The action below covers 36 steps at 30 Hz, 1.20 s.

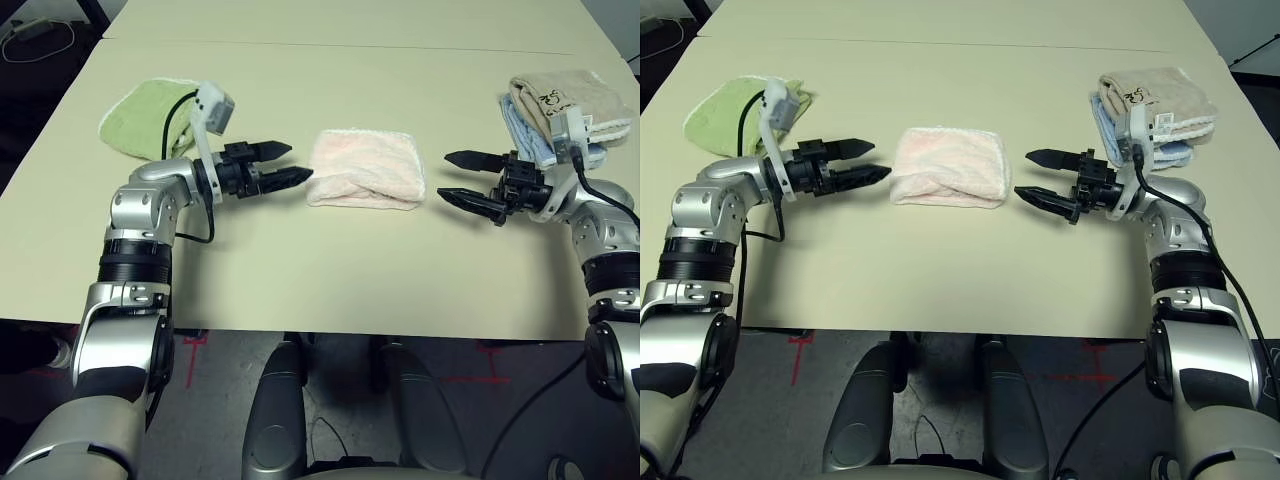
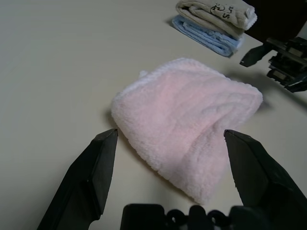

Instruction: Fold the towel and set it aside.

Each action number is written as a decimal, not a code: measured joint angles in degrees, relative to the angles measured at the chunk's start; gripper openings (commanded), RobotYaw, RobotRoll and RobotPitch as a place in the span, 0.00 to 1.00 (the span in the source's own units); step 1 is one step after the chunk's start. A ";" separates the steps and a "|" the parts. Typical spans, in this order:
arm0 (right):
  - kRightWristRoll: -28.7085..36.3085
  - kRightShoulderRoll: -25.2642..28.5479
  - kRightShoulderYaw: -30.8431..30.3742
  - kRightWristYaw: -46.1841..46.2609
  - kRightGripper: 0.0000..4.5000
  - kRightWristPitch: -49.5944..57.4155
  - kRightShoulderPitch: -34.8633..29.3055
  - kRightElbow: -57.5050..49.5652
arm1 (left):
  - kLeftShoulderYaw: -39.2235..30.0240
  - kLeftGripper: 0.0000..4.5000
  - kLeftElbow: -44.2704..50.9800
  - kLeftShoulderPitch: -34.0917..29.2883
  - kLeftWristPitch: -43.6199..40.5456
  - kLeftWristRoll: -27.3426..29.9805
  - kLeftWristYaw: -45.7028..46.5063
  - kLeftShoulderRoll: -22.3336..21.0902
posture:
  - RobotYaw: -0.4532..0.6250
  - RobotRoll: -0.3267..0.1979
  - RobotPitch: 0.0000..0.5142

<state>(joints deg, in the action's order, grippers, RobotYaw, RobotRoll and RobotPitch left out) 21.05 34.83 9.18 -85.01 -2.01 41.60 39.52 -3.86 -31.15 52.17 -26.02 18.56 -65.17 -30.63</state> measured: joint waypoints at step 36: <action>1.93 2.47 1.41 0.19 0.99 -7.73 -5.48 -1.14 | -7.35 0.99 -18.64 13.48 -32.25 5.50 12.08 8.46 | 0.42 0.62 0.52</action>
<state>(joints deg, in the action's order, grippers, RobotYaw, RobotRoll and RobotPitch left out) 22.99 37.30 10.59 -84.82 -9.75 36.12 38.38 -11.21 -49.80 65.65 -58.28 24.05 -53.09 -22.17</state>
